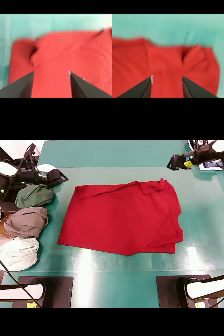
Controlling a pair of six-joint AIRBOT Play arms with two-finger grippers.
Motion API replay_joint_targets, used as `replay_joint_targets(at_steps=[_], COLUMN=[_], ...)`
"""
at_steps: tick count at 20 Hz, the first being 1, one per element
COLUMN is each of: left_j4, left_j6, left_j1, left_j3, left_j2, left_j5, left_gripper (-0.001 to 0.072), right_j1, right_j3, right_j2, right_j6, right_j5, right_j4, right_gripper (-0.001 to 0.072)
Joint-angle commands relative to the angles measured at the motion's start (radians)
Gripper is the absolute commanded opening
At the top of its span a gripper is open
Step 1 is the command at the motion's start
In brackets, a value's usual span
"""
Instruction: Fold the shirts.
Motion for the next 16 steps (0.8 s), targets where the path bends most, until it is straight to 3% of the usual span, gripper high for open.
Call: replay_joint_targets(at_steps=[1, 3, 4, 5, 11, 16], left_j4=[0.047, 0.181, 0.232, 0.272, 0.274, 0.262], left_j6=[0.041, 0.037, 0.032, 0.032, 0.059, 0.058], left_j1=[0.109, 0.142, 0.148, 0.148, 0.148, 0.146], left_j3=[0.029, -0.006, -0.053, -0.119, -0.554, -0.679], left_j2=[-0.005, 0.000, 0.009, 0.031, 0.226, 0.244], left_j5=[-0.304, -0.428, -0.458, -0.465, -0.353, -0.282], left_gripper=[0.0516, 0.0516, 0.0516, 0.0516, 0.0517, 0.0517], right_j1=[-0.036, -0.065, -0.076, -0.077, -0.076, -0.076], right_j3=[-0.076, -0.227, -0.312, -0.389, -0.715, -0.822], right_j2=[0.055, 0.137, 0.183, 0.225, 0.451, 0.591], right_j6=[0.001, -0.015, -0.034, -0.047, -0.056, -0.056], right_j5=[0.214, 0.242, 0.240, 0.238, 0.214, 0.132], right_j4=[0.036, 0.130, 0.179, 0.206, 0.202, 0.202], right_gripper=[0.0428, 0.0415, 0.0292, 0.0222, 0.0219, 0.0219])
